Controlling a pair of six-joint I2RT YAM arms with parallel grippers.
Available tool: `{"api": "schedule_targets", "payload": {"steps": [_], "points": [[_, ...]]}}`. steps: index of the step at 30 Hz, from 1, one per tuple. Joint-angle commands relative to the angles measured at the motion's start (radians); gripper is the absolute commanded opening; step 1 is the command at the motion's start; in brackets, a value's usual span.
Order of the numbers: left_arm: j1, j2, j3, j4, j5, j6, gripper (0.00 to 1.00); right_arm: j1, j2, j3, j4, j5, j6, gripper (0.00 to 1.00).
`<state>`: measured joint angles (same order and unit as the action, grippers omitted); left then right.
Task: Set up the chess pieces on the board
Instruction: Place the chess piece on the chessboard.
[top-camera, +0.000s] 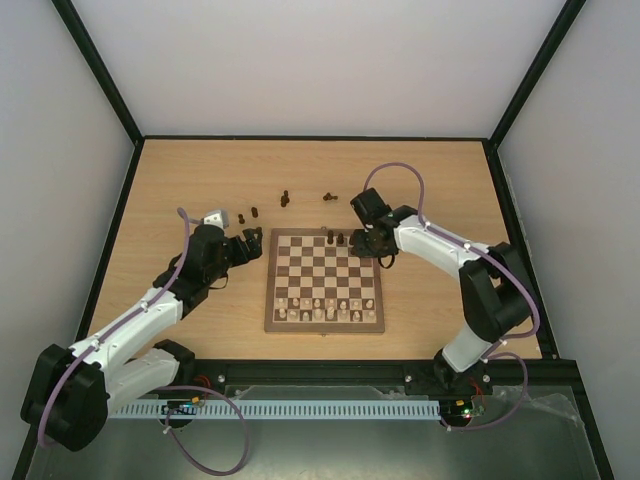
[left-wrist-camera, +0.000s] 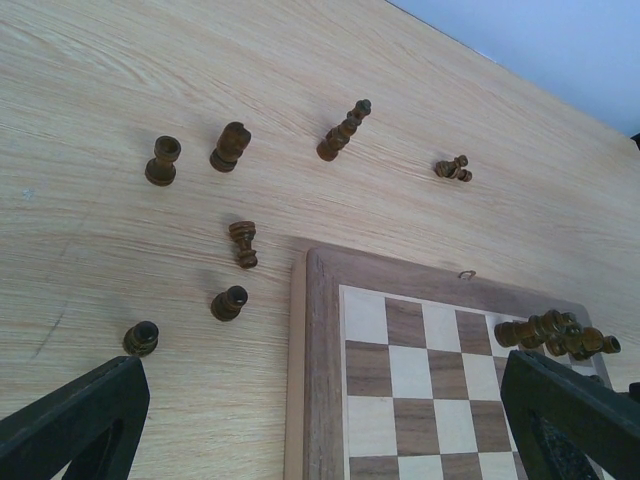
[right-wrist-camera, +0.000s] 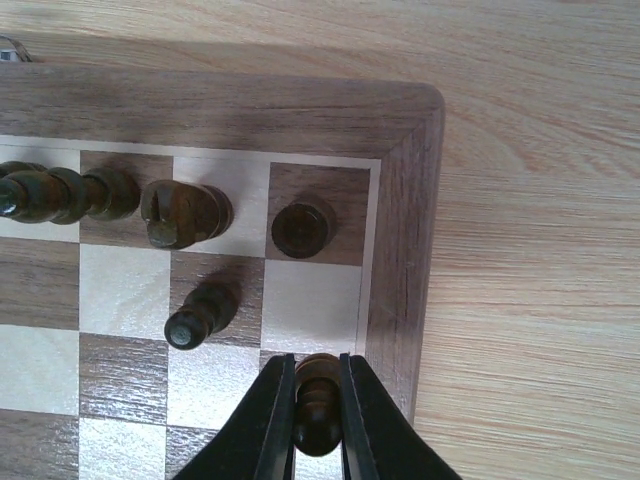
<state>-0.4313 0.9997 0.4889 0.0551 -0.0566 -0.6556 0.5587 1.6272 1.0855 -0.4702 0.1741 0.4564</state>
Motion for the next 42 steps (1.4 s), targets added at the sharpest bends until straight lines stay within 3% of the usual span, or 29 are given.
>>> {"api": "schedule_targets", "payload": {"steps": [1, 22, 31, 38, 42], "points": [[0.006, -0.015, -0.012, 0.003, -0.011, 0.003, 0.99, 0.007, 0.03, 0.03, -0.003, -0.008, -0.001, 0.11], [0.006, -0.015, -0.012, 0.003, -0.012, 0.003, 0.99, 0.006, 0.094, 0.057, 0.013, 0.005, -0.007, 0.14], [0.006, -0.015, -0.01, 0.003, -0.012, 0.003, 1.0, 0.006, 0.067, 0.059, 0.001, 0.006, -0.005, 0.33], [0.006, -0.013, -0.011, 0.003, -0.015, 0.002, 1.0, 0.006, -0.064, 0.089, -0.043, -0.047, -0.012, 0.5], [0.006, -0.016, -0.009, 0.0, -0.016, 0.004, 0.99, 0.004, -0.096, 0.156, -0.06, -0.024, -0.028, 0.54]]}}
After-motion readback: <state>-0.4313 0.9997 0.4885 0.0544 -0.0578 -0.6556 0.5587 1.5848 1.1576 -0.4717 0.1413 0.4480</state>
